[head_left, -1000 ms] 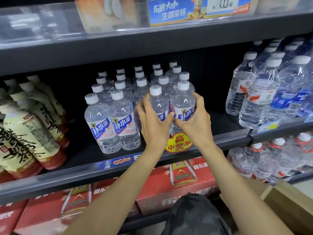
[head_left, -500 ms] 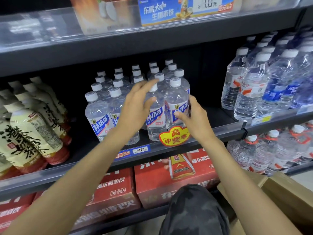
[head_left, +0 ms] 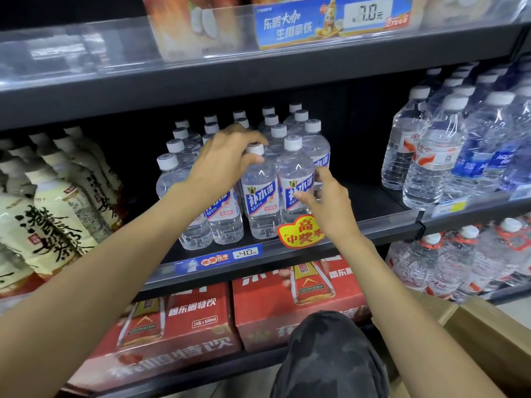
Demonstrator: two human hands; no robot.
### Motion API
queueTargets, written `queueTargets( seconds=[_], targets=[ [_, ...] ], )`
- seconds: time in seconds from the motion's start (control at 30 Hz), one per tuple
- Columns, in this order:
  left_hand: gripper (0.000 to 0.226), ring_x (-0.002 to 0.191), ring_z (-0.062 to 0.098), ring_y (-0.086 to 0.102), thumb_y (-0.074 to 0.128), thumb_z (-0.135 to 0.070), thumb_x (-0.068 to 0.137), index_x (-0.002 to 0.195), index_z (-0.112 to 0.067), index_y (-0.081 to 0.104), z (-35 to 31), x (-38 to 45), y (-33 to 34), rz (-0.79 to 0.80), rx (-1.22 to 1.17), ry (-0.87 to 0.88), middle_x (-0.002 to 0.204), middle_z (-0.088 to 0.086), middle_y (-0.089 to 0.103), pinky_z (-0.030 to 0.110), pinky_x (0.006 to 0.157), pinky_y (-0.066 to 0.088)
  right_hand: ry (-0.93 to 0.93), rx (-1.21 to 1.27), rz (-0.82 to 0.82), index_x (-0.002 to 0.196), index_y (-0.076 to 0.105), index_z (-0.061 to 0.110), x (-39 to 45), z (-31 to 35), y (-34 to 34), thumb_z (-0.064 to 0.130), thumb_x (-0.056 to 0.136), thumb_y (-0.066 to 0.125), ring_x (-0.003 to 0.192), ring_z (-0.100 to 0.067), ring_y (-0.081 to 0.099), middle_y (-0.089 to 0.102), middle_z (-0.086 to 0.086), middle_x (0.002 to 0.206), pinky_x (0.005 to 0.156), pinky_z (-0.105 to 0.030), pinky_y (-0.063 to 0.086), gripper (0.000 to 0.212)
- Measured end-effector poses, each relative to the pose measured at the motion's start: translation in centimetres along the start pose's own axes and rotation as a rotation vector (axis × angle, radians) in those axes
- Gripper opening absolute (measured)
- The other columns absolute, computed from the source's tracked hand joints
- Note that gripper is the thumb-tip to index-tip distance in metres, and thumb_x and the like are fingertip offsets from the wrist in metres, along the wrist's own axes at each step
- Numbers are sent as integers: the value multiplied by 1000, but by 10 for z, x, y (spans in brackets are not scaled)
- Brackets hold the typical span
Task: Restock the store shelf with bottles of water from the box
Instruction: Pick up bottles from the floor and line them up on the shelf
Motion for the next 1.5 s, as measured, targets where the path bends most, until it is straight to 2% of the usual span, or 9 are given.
queueTargets(
  seconds=[0.17,0.43,0.53,0.63,0.73,0.87,0.93,1.23,1.5],
  targets=[
    [34,97,24,59,69,-27,86,119,-27,64,13,-2,-3,-2,19,-18,113,4,60,38,85,50,-7,-17,11,135,46,16,1,6,12,28,85,72,111,-24,62,65,-4,122,93,-48,51,57],
    [37,102,27,59,65,-31,89,126,-27,59,11,-4,-4,23,88,-13,124,3,54,43,88,51,-9,5,-1,140,41,18,-5,8,14,29,87,70,115,-21,60,62,-2,127,95,-43,52,61],
    [44,117,26,54,60,-32,92,136,-27,52,9,-11,-5,41,155,23,134,0,50,43,93,49,-42,2,-69,145,35,21,-15,15,10,27,89,68,120,-11,52,51,3,139,94,-32,49,65],
    [49,123,25,49,59,-29,93,140,-25,47,7,-23,-14,36,258,86,137,-1,51,41,96,46,-168,-49,-220,140,38,26,-30,38,-5,20,91,65,107,3,45,45,9,137,79,-18,40,56],
    [47,117,26,52,58,-25,92,138,-24,49,8,-41,-29,27,328,146,132,1,55,39,93,46,-319,-125,-246,134,43,27,-40,74,-8,14,91,61,113,-8,50,46,8,131,75,-17,42,48],
    [40,114,24,53,55,-25,91,132,-25,54,25,-81,-51,55,438,146,128,-1,54,39,85,48,-485,-253,-94,133,45,23,-54,124,26,19,93,60,113,-12,48,44,5,130,75,-24,47,43],
    [39,114,23,52,53,-29,93,131,-26,54,37,-99,-62,67,468,111,127,-3,55,38,84,49,-523,-315,-19,132,45,22,-61,140,46,24,95,58,111,-15,49,44,4,129,73,-24,44,40],
    [30,106,21,59,55,-28,93,123,-27,58,129,-231,-158,56,575,-184,112,-5,61,36,81,49,-801,-396,243,128,47,23,-137,260,176,30,95,53,111,-20,46,50,3,121,87,-35,47,35],
    [29,106,22,59,54,-28,91,120,-26,59,208,-390,-228,77,644,-514,112,-4,62,36,79,52,-1018,-370,545,129,47,21,-250,345,304,31,98,49,122,-22,42,50,2,126,93,-36,44,33]
  ],
)
Point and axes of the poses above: each hand's wrist, its own x-axis towards the middle knuckle, its own y-axis out of the palm, z = x × y, the point moved 10 cm from there along x, towards the middle knuckle
